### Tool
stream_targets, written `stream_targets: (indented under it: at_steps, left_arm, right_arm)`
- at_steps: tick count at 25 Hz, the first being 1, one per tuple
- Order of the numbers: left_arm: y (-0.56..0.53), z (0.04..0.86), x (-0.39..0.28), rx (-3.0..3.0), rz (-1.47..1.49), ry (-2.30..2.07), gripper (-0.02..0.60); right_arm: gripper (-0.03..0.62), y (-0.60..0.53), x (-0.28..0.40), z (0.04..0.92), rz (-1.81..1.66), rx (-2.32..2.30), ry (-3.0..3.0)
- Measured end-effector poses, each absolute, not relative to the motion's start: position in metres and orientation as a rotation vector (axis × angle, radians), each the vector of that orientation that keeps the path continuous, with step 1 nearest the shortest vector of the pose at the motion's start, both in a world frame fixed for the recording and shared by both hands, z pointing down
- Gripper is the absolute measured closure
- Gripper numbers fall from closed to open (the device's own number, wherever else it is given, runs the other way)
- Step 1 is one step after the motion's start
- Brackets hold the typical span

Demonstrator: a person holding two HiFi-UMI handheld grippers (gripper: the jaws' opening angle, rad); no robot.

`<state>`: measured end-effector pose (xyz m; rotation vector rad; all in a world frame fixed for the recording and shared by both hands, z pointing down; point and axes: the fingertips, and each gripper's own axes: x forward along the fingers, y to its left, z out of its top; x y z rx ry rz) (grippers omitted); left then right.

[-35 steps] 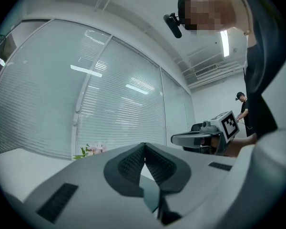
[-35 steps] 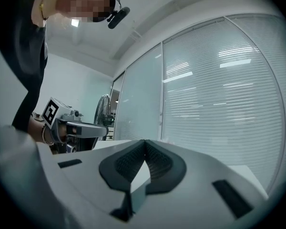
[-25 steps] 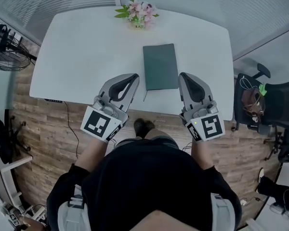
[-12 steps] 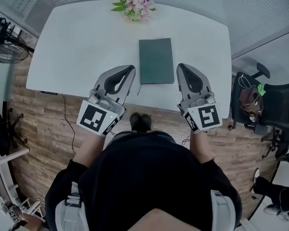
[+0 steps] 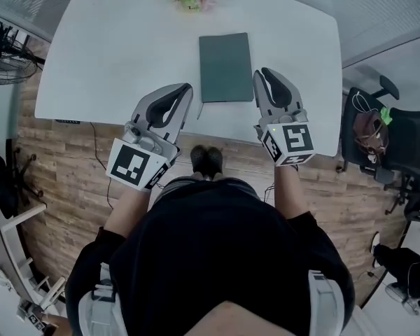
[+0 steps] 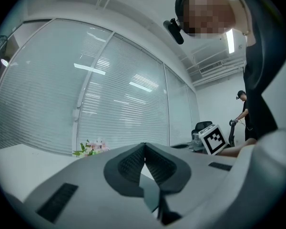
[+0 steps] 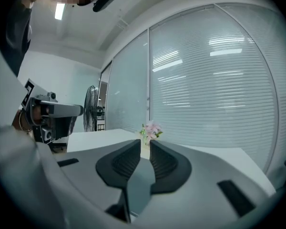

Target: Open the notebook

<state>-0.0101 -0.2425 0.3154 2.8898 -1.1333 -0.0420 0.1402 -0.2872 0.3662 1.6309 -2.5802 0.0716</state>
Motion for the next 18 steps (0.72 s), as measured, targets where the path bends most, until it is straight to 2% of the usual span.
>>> stream_targets:
  at_steps: [9, 18]
  left_arm:
    - [-0.233, 0.323, -0.009, 2.881, -0.015, -1.136, 0.571]
    - [-0.232, 0.325, -0.020, 2.859, -0.015, -1.172, 0.570]
  right_arm:
    - [0.416, -0.301, 0.142, 0.415, 0.219, 1.628, -2.466]
    - [0.376, -0.304, 0.137, 0.463, 0.403, 1.613, -2.388]
